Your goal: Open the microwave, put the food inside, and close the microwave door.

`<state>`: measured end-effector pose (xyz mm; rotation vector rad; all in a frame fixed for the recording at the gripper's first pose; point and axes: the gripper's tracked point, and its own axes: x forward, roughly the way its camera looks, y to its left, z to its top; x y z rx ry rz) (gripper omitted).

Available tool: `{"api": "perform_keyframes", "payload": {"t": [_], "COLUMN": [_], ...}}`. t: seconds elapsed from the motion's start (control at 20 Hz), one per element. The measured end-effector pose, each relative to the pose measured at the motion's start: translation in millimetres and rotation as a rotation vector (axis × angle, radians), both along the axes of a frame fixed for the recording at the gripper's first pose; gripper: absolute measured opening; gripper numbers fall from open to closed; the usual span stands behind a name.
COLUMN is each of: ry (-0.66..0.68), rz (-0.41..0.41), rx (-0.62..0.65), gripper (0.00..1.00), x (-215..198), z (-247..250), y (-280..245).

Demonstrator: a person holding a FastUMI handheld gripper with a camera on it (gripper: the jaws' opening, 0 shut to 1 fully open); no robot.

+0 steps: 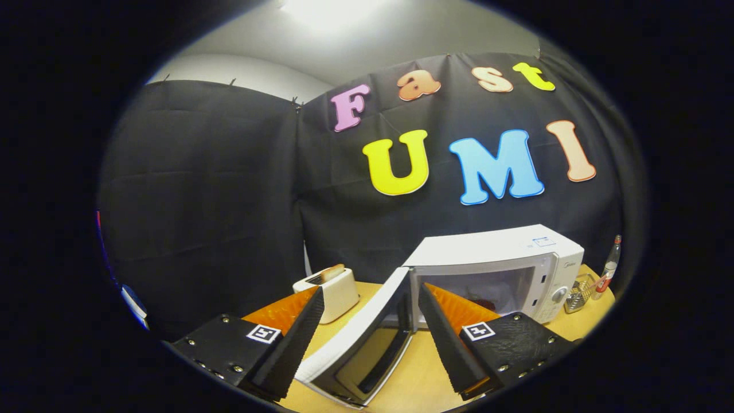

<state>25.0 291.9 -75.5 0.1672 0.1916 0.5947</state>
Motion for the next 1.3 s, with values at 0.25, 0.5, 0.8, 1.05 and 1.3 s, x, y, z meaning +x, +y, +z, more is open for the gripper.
{"api": "perform_keyframes", "payload": {"t": [0.25, 0.5, 0.8, 1.05, 1.3], "ry": [0.025, 0.067, 0.188, 0.265, 0.231], "rz": [0.164, 0.282, 0.338, 0.280, 0.287], "rx": [0.029, -0.005, -0.069, -0.113, -0.188], "gripper": [0.99, 0.99, 0.96, 0.34, 0.05], "x": [-52, -96, -115, -92, -91], "z": [-2, -26, -94, -138, -143], "y": [59, 102, 129, 123, 116]}}
